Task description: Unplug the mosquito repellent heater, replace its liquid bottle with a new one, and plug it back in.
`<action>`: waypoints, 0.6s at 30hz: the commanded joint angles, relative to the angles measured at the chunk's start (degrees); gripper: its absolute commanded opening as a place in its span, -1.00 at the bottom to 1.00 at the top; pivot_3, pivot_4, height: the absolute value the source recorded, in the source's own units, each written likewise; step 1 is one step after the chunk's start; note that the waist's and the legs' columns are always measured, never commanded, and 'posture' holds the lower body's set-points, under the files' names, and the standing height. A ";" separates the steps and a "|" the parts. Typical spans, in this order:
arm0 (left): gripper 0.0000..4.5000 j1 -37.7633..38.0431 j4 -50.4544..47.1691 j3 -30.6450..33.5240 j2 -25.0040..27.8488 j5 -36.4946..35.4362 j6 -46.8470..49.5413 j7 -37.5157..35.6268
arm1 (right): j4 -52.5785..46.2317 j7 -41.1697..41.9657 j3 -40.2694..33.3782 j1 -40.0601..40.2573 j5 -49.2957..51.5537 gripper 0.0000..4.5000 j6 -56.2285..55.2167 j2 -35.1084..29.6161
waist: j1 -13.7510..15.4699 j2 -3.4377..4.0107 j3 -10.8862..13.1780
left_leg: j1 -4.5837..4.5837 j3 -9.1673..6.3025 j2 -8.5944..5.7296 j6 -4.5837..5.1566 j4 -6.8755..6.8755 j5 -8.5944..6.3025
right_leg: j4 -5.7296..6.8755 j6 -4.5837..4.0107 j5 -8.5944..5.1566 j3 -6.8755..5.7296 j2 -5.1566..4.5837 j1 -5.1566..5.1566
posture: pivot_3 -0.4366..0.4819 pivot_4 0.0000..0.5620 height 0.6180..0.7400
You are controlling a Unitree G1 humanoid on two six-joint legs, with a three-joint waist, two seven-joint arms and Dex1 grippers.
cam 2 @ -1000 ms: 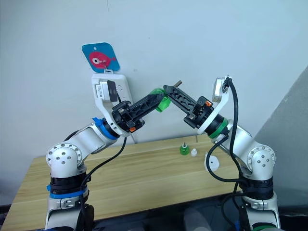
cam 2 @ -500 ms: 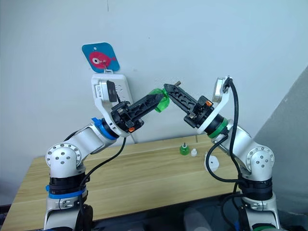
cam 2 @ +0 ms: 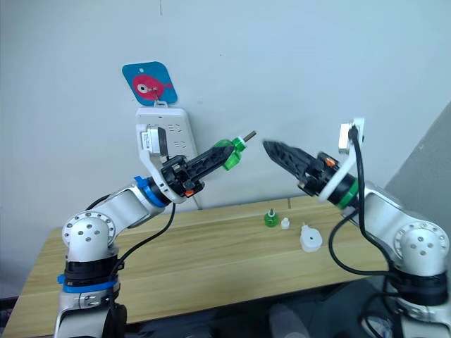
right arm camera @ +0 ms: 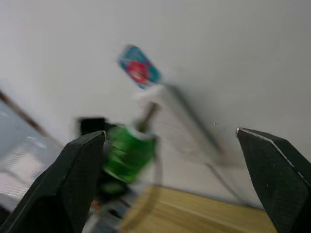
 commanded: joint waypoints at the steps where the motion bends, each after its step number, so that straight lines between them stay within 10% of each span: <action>1: 0.02 2.54 -4.15 -1.59 4.67 7.69 -2.03 -6.53 | -4.32 -0.08 2.86 3.82 -15.34 1.00 2.70 -6.59 | -0.03 0.09 0.33 | 0.03 0.05 0.00 0.01 -0.04 0.00 | -0.05 0.00 -0.01 0.05 0.01 0.00 | -0.47 -0.52 0.94; 9: 0.02 8.51 -9.76 -6.77 11.39 19.67 -6.89 -19.43 | -7.30 -1.32 16.49 7.37 -40.16 1.00 9.20 -12.05 | 0.85 -0.16 3.18 | 0.13 0.25 0.09 0.01 -0.02 -0.01 | -0.18 -0.02 -0.02 0.29 0.09 0.07 | -0.47 -0.27 0.94; 18: 0.02 14.63 -11.49 -9.42 14.97 27.13 -11.84 -29.83 | 1.01 6.66 15.81 0.15 -41.90 1.00 21.95 -9.10 | 2.10 -0.38 6.48 | -0.04 0.37 0.12 0.02 0.05 -0.01 | -0.31 0.06 0.03 0.44 0.09 -0.02 | -0.45 -0.08 0.94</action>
